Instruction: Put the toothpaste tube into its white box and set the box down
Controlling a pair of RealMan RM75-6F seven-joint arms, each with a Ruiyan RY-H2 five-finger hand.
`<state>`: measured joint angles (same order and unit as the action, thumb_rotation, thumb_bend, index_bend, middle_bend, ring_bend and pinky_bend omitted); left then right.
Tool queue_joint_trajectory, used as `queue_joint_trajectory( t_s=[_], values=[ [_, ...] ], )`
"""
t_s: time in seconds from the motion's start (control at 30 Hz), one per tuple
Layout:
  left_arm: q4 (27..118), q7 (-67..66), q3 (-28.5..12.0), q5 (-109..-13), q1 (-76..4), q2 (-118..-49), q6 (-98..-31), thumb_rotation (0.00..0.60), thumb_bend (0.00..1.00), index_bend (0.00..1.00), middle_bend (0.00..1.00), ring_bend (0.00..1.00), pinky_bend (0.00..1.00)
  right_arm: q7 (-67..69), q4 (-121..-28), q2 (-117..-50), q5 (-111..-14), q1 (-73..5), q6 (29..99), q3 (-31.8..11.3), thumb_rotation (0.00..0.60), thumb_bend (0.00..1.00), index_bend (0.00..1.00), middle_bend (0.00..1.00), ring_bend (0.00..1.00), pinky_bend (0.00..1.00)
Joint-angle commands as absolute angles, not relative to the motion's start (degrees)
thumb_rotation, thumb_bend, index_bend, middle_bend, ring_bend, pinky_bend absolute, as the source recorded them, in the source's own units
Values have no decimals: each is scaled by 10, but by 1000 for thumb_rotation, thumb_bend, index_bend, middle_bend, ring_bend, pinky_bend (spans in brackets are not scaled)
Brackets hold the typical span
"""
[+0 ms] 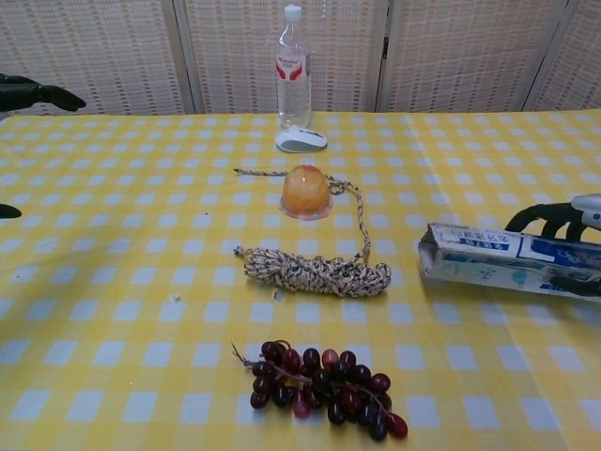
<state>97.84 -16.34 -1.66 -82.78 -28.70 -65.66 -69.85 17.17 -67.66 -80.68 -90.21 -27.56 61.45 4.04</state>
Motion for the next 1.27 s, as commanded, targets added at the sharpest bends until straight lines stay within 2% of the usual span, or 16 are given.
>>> queue_joint_trajectory(
  t_s=[0.03, 0.2, 0.33, 0.37, 0.43, 0.5, 0.57, 0.7, 0.87, 1.03, 1.27],
  values=[
    [979, -165, -18, -828, -286, -656, -698, 600, 184, 104, 118, 22, 0, 167, -692, -794, -901, -272, 620, 37, 600, 407, 19, 85, 207, 276],
    [983, -167, -19, -824, -282, -654, -694, 600, 184, 103, 113, 22, 0, 147, -734, -761, -896, -272, 615, 37, 600, 407, 0, 4, 141, 212],
    [994, -170, -19, -828, -272, -646, -706, 600, 184, 103, 111, 22, 0, 142, -771, -733, -899, -261, 642, 33, 600, 406, 0, 0, 116, 184],
    [985, -180, -35, -828, -286, -633, -700, 600, 184, 103, 111, 22, 0, 138, -781, -724, -900, -256, 653, 32, 600, 406, 0, 0, 106, 170],
    [980, -190, -14, -830, -265, -634, -710, 600, 184, 103, 111, 22, 0, 121, -806, -702, -897, -242, 675, 31, 600, 405, 0, 0, 61, 106],
    [983, -210, -3, -831, -237, -628, -745, 600, 186, 103, 110, 21, 0, 74, -845, -672, -887, -217, 708, 32, 600, 404, 0, 0, 14, 32],
    [984, -226, 8, -825, -208, -625, -773, 600, 188, 104, 107, 14, 0, 9, -884, -651, -874, -179, 761, 32, 600, 404, 0, 0, 0, 1],
    [968, -213, 29, -839, -161, -626, -822, 600, 189, 104, 97, 0, 0, -68, -916, -651, -882, -106, 877, 35, 600, 405, 0, 0, 0, 0],
    [916, -158, 37, -845, -109, -650, -878, 600, 188, 103, 96, 0, 0, -85, -922, -649, -931, -61, 956, 45, 600, 404, 0, 0, 0, 0],
    [861, -112, 36, -852, -79, -678, -905, 600, 189, 103, 94, 0, 0, -81, -922, -646, -929, -50, 951, 43, 600, 404, 0, 0, 0, 0],
    [859, -95, 34, -878, -74, -673, -908, 600, 188, 94, 82, 0, 0, -84, -925, -644, -922, -48, 930, 34, 600, 404, 0, 0, 0, 0]
  ],
)
